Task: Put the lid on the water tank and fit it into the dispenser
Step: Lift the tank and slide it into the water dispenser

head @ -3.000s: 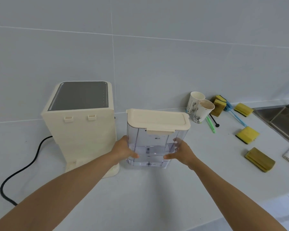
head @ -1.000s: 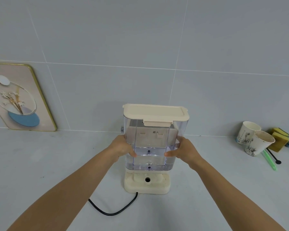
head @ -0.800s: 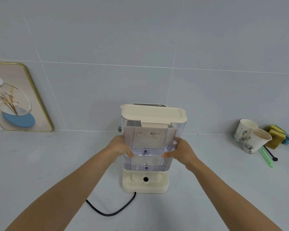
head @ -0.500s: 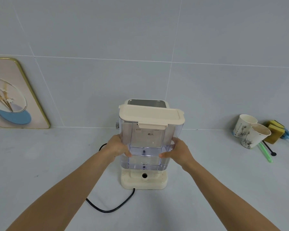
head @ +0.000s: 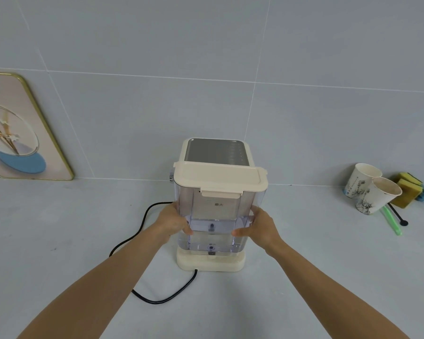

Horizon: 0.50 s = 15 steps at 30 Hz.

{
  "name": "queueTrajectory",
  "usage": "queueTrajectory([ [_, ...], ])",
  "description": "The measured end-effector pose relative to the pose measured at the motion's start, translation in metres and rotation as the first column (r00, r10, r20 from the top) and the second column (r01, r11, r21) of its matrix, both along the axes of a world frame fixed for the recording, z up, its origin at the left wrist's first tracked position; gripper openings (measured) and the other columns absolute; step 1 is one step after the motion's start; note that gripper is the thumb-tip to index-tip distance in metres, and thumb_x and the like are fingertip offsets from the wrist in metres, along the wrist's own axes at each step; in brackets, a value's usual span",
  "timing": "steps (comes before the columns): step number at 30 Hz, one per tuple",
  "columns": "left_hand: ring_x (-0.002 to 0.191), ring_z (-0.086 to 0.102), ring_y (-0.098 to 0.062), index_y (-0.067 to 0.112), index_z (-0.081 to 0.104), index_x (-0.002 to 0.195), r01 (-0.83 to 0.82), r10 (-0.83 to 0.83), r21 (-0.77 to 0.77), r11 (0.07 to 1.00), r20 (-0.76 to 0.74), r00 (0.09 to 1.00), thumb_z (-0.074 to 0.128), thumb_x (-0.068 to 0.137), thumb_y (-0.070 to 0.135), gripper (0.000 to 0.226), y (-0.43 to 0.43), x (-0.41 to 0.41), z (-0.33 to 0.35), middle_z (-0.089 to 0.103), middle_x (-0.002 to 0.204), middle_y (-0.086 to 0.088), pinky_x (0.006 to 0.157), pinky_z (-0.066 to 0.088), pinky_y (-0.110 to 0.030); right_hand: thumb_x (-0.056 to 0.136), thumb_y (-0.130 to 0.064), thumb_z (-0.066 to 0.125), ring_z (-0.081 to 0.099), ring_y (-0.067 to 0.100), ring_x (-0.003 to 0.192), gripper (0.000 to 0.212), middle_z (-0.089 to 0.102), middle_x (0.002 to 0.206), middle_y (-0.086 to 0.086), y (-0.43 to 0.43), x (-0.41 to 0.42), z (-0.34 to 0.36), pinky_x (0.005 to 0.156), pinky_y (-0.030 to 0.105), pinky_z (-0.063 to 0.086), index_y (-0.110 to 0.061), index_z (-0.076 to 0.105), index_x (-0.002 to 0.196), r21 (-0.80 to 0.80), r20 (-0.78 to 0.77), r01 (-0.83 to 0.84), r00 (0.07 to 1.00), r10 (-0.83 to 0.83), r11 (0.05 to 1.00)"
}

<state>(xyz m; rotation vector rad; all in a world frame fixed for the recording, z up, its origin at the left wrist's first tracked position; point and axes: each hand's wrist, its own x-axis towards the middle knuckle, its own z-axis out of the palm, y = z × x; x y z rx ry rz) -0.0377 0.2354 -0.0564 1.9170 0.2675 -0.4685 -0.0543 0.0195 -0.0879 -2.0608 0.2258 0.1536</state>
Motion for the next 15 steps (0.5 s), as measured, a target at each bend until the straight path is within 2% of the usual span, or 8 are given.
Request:
queueTrajectory([
  [4,0.128,0.044,-0.027,0.002,0.038,0.137,0.025,-0.025,0.011,1.000,-0.003,1.000,0.067,0.063,-0.025,0.084,0.000,-0.002,-0.007,0.049,0.138,-0.015,0.103,0.038,-0.031,0.058,-0.012,0.084,0.049,0.018,0.096,0.078,0.056,0.106,0.002,0.001,-0.002,-0.008,0.076,0.025,0.039,-0.009,0.046,0.126,-0.008,-0.021,0.002,1.000,-0.002,1.000],
  [6,0.129,0.043,-0.027,0.004,0.038,0.137,0.026,-0.026,0.014,1.000,-0.001,1.000,0.068,0.062,-0.024,0.085,0.000,-0.002,-0.010,0.050,0.138,-0.014,0.105,0.037,-0.033,0.058,-0.012,0.084,0.050,0.018,0.095,0.076,0.055,0.104,0.001,0.001,-0.003,-0.011,0.075,0.025,0.039,-0.009,0.046,0.125,-0.009,-0.027,0.003,1.000,-0.003,1.000],
  [11,0.126,0.046,-0.028,0.004,0.043,0.133,0.021,-0.021,-0.003,1.000,-0.007,1.000,0.067,0.061,-0.025,0.081,0.001,-0.002,-0.015,0.053,0.136,-0.014,0.102,0.039,-0.033,0.060,-0.013,0.083,0.048,0.017,0.096,0.076,0.056,0.108,0.001,0.000,-0.002,-0.012,0.077,0.025,0.038,-0.010,0.045,0.125,-0.017,-0.023,-0.011,1.000,0.010,1.000],
  [15,0.126,0.045,-0.027,0.005,0.043,0.133,0.006,-0.006,-0.011,1.000,-0.011,1.000,0.067,0.061,-0.025,0.082,0.002,-0.001,-0.017,0.052,0.136,-0.012,0.099,0.039,-0.031,0.059,-0.013,0.083,0.048,0.017,0.093,0.074,0.054,0.102,0.000,-0.001,-0.002,-0.012,0.075,0.025,0.038,-0.010,0.047,0.123,-0.035,-0.014,-0.019,1.000,0.019,0.999],
])
